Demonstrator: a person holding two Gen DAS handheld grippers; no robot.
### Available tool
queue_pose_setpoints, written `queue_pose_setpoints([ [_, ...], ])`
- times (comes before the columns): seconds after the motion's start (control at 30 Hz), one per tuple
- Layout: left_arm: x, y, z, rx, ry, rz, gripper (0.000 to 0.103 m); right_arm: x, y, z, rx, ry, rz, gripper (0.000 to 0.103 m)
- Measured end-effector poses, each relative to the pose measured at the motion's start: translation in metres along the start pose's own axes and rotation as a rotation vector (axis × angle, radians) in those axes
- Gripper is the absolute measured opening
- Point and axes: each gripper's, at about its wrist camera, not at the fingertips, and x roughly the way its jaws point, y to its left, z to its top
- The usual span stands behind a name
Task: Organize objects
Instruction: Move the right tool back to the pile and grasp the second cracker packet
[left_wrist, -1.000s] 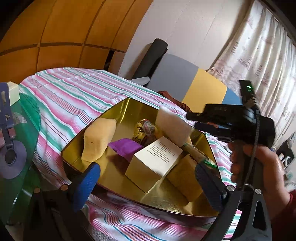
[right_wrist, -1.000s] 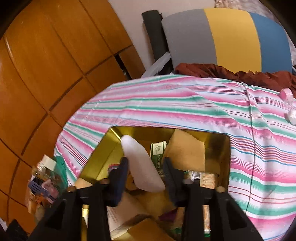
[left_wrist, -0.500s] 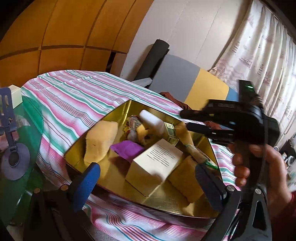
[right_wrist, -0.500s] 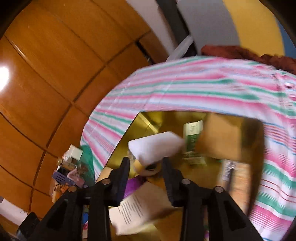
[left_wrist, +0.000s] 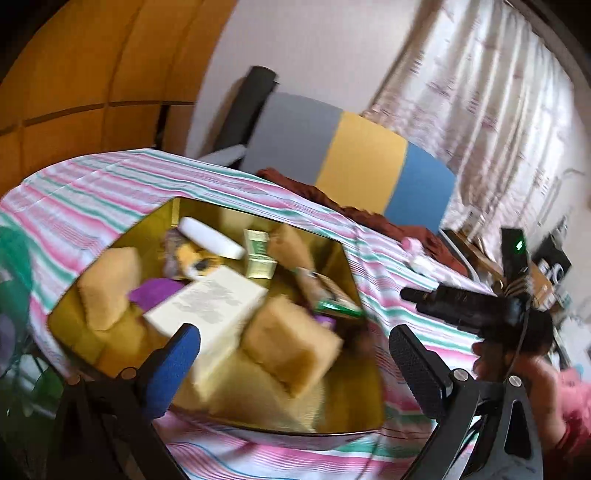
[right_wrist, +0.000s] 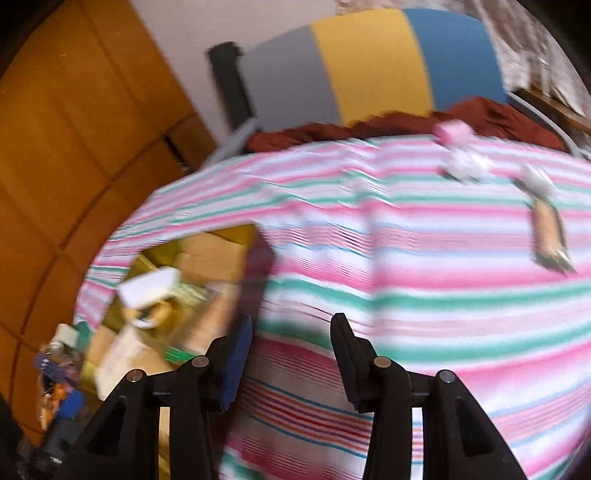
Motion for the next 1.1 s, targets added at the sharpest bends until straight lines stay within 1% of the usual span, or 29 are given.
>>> queue_pose_setpoints([
  [0.07,0.003,-0.015,-0.001,0.036,0.015,-0.027,0.103,0.0,-0.019,-0.007,0.036,0.009,-0.023,0.045],
  [0.17,0.009,-0.037,-0.002,0.087,0.045,-0.061,0.103,-0.003,-0.048,-0.016,0.073,0.003,-0.088,0.045],
  [0.2,0.011,-0.046,-0.003,0.106,0.054,-0.075,0.103,-0.005,-0.059,-0.018,0.085,-0.002,-0.125,0.046],
  [0.37,0.023,-0.086,-0.008,0.205,0.107,-0.132,0.103,-0.018,-0.102,-0.01,0.117,-0.026,-0.233,0.046],
  [0.47,0.032,-0.105,-0.011,0.239,0.139,-0.165,0.103,-0.032,-0.133,0.008,0.174,-0.104,-0.284,0.046],
  [0.53,0.037,-0.114,-0.013,0.255,0.157,-0.169,0.103,-0.038,-0.156,0.029,0.227,-0.152,-0.34,0.046],
  [0.63,0.046,-0.127,-0.013,0.262,0.194,-0.183,0.103,-0.032,-0.181,0.058,0.263,-0.184,-0.401,0.049],
  [0.67,0.048,-0.131,-0.013,0.264,0.201,-0.185,0.103,-0.028,-0.188,0.065,0.273,-0.184,-0.406,0.049],
  [0.7,0.05,-0.134,-0.013,0.267,0.206,-0.186,0.103,-0.02,-0.195,0.076,0.283,-0.174,-0.393,0.049],
  [0.77,0.053,-0.139,-0.011,0.276,0.212,-0.184,0.103,-0.006,-0.204,0.087,0.293,-0.153,-0.386,0.049],
  [0.8,0.054,-0.141,-0.01,0.278,0.211,-0.183,0.103,0.002,-0.209,0.09,0.293,-0.137,-0.391,0.049],
  [0.83,0.056,-0.142,-0.009,0.279,0.211,-0.18,0.103,0.007,-0.21,0.093,0.288,-0.136,-0.417,0.049],
  [0.87,0.058,-0.143,-0.006,0.278,0.21,-0.17,0.103,0.01,-0.209,0.093,0.276,-0.143,-0.445,0.049],
  [0.97,0.07,-0.146,0.001,0.265,0.216,-0.155,0.103,0.021,-0.212,0.093,0.259,-0.124,-0.453,0.049],
  [1.0,0.074,-0.147,0.003,0.261,0.219,-0.151,0.103,0.024,-0.216,0.09,0.266,-0.124,-0.442,0.049],
  [1.1,0.085,-0.153,0.011,0.259,0.221,-0.148,0.103,0.022,-0.222,0.082,0.283,-0.169,-0.401,0.049],
])
